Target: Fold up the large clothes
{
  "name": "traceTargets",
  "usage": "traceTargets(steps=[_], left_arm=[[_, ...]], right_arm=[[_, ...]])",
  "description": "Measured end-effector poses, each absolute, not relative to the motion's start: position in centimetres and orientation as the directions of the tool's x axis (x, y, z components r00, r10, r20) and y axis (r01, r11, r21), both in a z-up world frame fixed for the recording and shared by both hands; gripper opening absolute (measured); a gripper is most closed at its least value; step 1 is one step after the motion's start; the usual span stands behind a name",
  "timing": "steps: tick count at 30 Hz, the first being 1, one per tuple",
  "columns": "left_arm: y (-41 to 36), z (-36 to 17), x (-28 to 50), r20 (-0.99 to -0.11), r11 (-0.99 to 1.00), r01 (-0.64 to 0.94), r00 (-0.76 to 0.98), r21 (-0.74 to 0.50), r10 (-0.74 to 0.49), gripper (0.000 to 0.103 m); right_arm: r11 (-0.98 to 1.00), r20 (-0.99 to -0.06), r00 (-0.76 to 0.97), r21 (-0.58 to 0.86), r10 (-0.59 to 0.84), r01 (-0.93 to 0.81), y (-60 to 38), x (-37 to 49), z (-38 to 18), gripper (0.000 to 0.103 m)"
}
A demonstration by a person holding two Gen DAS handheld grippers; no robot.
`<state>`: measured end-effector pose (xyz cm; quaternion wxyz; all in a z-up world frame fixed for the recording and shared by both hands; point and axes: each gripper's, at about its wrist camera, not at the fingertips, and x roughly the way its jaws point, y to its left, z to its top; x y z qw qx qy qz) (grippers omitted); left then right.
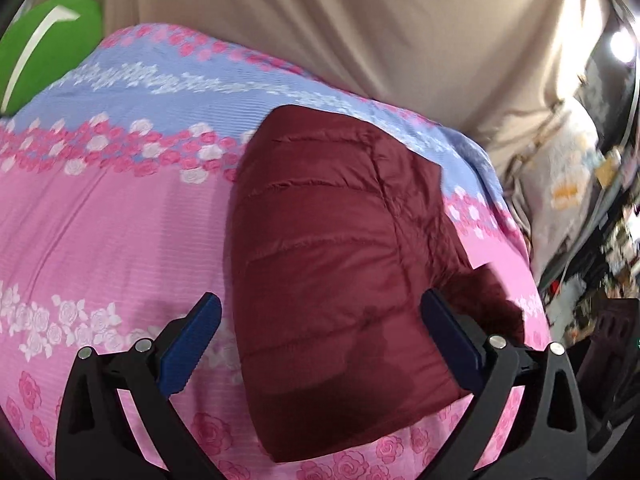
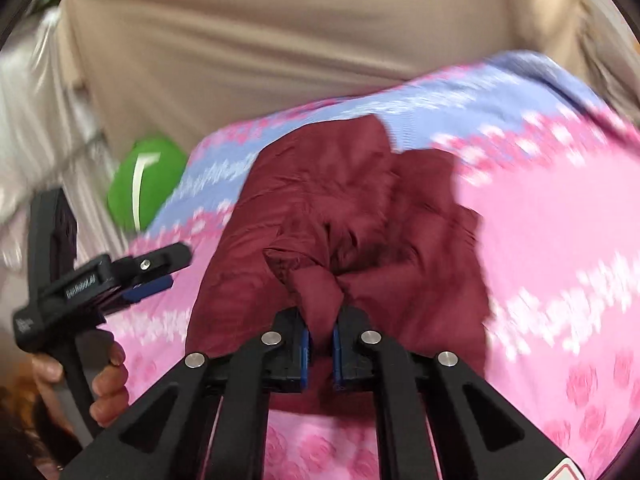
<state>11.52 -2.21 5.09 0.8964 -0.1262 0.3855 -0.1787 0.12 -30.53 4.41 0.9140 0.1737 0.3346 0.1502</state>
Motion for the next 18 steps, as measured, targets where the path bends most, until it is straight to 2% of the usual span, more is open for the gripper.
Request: traceTargets(steps=[4,6,8,11,15,17,18], left_arm=[[-6.5,3.2,11.9,-0.695,0.916,0.298,0.598,-0.269,-0.399,0.095],[-8.4,1.4,12.3,-0.735,0.930,0.307,0.581,-0.200,-0.350,0.093],[-9.5,0.3,12.3,-0.738,0.949,0.291,0.613,-0.121,-0.282,0.094],[-9.6,0.0,12.3,-0.738,0.956,0.273,0.622,-0.107,-0.261,0.094],[-9.3,0.1,12.6,-0.742,0.958,0.260,0.617,-0.121,-0.262,0.095],[-9.3,0.2,12.6,-0.743,0.958,0.259,0.616,-0.120,-0.260,0.095],[-9.2,0.3,12.6,-0.744,0.958,0.260,0.615,-0.121,-0.261,0.095]], right_arm=[[0.835,-0.621,0.658,0.550,0.426,-0.022,-34.3,0.5,-1.3,0.008],[0.806,-0.630,0.629,0.592,0.456,0.008,-34.7,1.1,-3.4,0.008],[0.796,-0.632,0.619,0.605,0.465,0.020,-34.8,1.1,-4.2,0.009],[0.812,-0.641,0.616,0.584,0.458,0.005,-35.4,0.8,-2.5,0.017],[0.847,-0.590,0.710,0.531,0.384,-0.017,-37.4,0.6,2.6,0.027],[0.862,-0.557,0.753,0.506,0.351,-0.027,-38.3,1.9,4.9,0.041],[0.870,-0.551,0.762,0.493,0.340,-0.031,-38.3,2.9,5.8,0.042]])
